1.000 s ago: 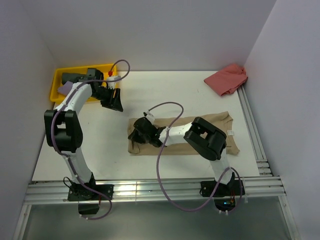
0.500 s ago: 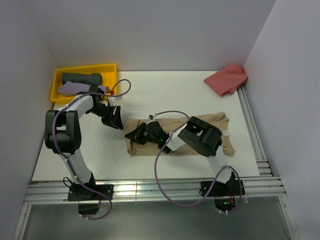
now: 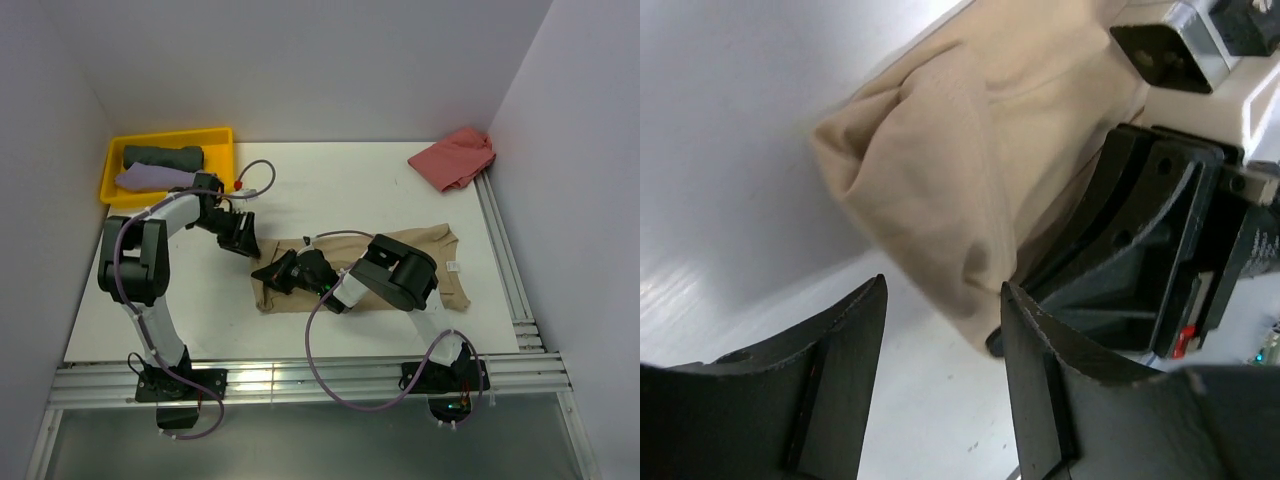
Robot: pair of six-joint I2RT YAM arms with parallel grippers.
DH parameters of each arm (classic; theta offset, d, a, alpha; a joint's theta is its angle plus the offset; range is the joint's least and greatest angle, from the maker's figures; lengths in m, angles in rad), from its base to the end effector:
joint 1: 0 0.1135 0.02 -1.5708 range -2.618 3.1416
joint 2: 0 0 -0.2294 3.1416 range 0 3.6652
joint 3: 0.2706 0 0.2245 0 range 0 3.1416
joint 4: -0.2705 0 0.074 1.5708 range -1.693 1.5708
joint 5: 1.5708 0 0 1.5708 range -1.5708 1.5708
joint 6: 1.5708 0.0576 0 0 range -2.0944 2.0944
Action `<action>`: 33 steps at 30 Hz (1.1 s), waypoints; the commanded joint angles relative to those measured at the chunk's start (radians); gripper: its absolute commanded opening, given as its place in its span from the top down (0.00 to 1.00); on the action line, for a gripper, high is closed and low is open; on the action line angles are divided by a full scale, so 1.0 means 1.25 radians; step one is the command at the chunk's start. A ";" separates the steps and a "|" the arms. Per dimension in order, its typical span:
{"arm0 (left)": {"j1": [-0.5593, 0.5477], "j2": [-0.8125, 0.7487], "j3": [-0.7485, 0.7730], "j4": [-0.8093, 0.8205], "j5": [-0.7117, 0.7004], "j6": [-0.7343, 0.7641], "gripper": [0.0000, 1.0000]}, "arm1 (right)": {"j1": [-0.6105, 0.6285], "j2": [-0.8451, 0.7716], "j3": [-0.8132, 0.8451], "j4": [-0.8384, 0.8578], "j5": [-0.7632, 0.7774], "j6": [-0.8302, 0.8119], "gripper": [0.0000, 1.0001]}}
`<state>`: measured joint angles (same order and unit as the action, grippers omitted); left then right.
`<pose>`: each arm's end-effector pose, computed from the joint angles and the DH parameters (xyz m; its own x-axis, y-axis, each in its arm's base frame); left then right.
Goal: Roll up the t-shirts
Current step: Roll the tshirt
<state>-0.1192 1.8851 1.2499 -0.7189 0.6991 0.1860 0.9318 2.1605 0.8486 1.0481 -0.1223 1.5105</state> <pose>0.3193 -0.0756 0.1363 -0.9107 0.2516 -0.3276 0.4039 0.7092 -0.5779 0.2255 0.3153 0.0762 -0.8747 0.4839 -0.0264 0.1029 0.2388 0.9656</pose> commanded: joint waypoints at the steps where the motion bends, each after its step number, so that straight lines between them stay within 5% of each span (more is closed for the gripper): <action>1: -0.021 0.010 0.009 0.055 -0.035 -0.044 0.46 | 0.007 -0.002 -0.005 0.033 0.002 0.009 0.99; 8: -0.042 0.048 0.071 0.062 -0.131 -0.086 0.56 | 0.009 -0.013 -0.011 0.013 0.007 0.002 1.00; 14: -0.062 0.065 0.118 0.045 -0.182 -0.100 0.79 | 0.009 -0.023 -0.017 -0.019 0.017 -0.015 1.00; 23: -0.112 0.081 0.177 0.000 -0.281 -0.086 0.77 | 0.020 -0.075 0.011 -0.182 0.054 -0.085 1.00; 26: -0.125 0.081 0.182 -0.004 -0.319 -0.086 0.85 | 0.024 -0.091 0.029 -0.245 0.065 -0.106 1.00; 30: -0.145 0.087 0.187 -0.009 -0.375 -0.084 0.96 | 0.034 -0.121 0.068 -0.384 0.127 -0.143 0.91; 33: -0.160 0.089 0.194 -0.013 -0.413 -0.083 1.00 | 0.047 -0.144 0.113 -0.495 0.170 -0.171 0.75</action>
<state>-0.3035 1.9877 1.4437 -0.7540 0.2691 0.0673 0.9649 2.0464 0.9348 0.6327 0.0109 1.3682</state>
